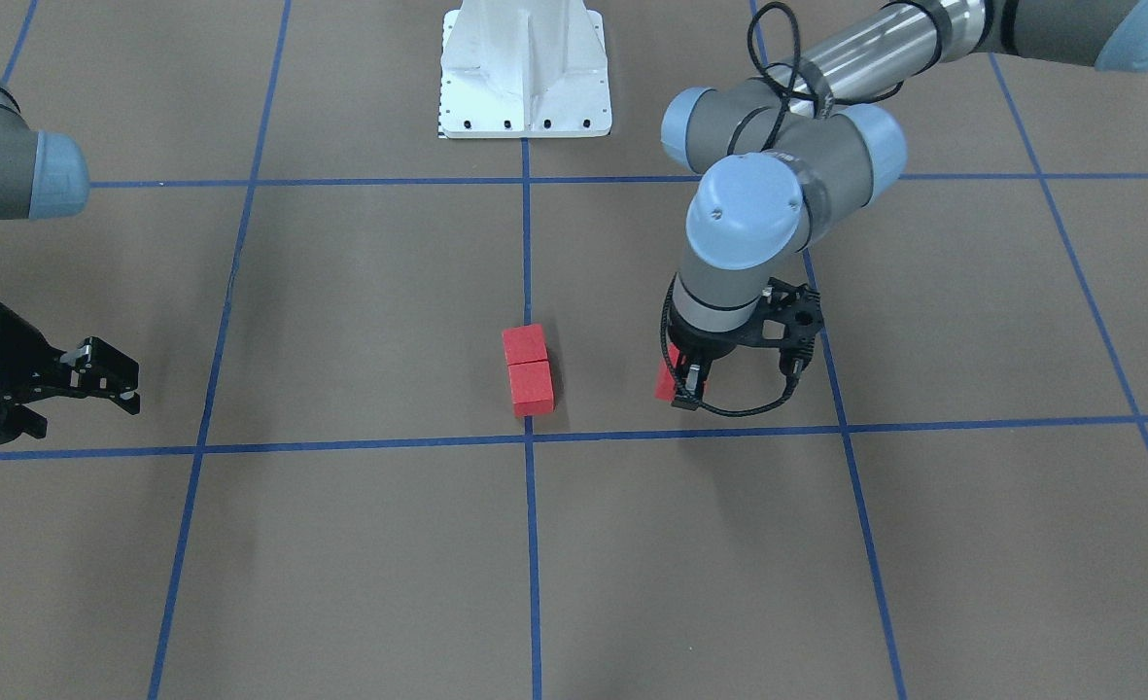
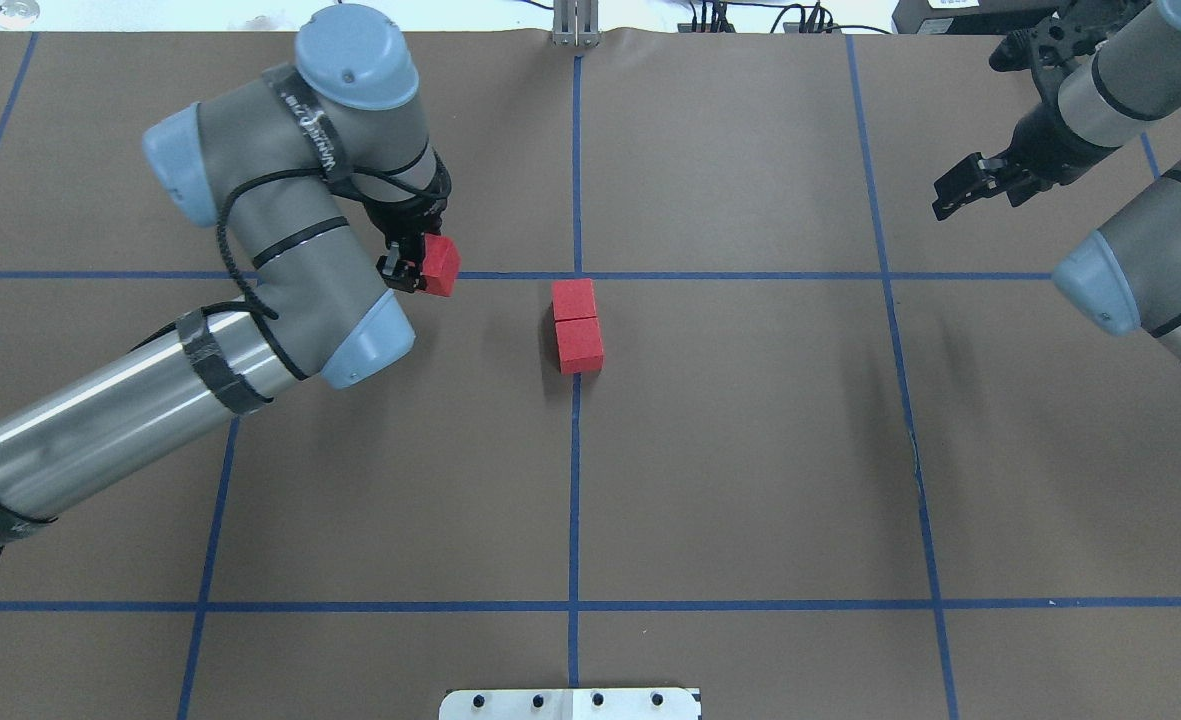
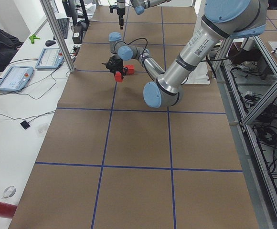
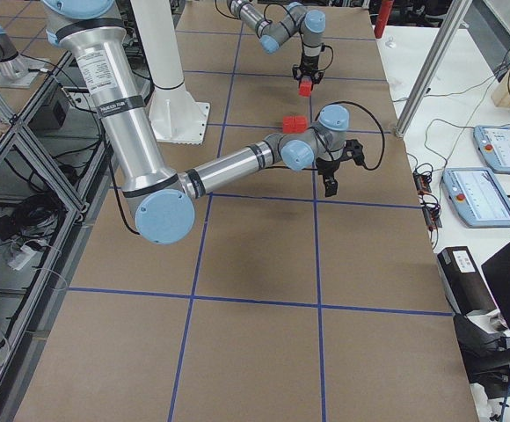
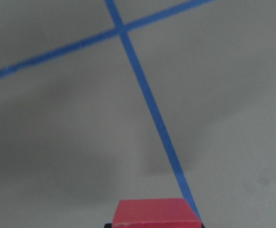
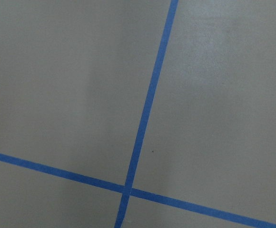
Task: Form red blocks into L shape at center
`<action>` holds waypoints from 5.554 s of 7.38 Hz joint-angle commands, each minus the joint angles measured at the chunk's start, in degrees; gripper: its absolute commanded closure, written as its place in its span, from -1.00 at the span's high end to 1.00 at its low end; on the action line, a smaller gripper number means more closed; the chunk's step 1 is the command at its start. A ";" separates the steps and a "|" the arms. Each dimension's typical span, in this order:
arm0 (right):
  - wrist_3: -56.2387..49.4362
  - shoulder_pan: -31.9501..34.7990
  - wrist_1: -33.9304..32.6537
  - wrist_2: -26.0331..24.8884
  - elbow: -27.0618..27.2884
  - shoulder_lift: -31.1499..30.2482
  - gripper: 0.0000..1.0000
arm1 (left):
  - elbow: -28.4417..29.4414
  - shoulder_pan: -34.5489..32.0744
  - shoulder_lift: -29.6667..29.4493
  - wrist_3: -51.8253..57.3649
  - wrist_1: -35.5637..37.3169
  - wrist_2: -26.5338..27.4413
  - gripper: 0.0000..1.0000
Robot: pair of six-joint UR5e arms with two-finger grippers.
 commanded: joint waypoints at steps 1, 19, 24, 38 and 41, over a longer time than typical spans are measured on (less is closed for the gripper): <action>-0.01 0.01 0.01 0.04 0.74 -0.61 0.98 | 9.90 0.85 -7.21 -8.53 0.47 0.09 -1.00; 0.96 -0.08 -0.60 0.48 4.17 -1.23 0.98 | 16.34 5.95 -10.22 -16.04 -5.07 0.80 -1.00; 0.96 -0.08 -0.78 0.57 4.26 -0.96 0.98 | 15.90 6.03 -10.22 -15.78 -4.90 0.89 1.00; -0.63 5.27 -3.24 -5.06 1.10 -1.05 0.98 | 2.46 -16.87 9.96 72.00 -5.22 2.92 1.00; -10.42 10.63 -3.33 -0.49 1.09 -6.82 0.98 | -5.32 -26.28 25.58 99.11 -10.42 -6.31 1.00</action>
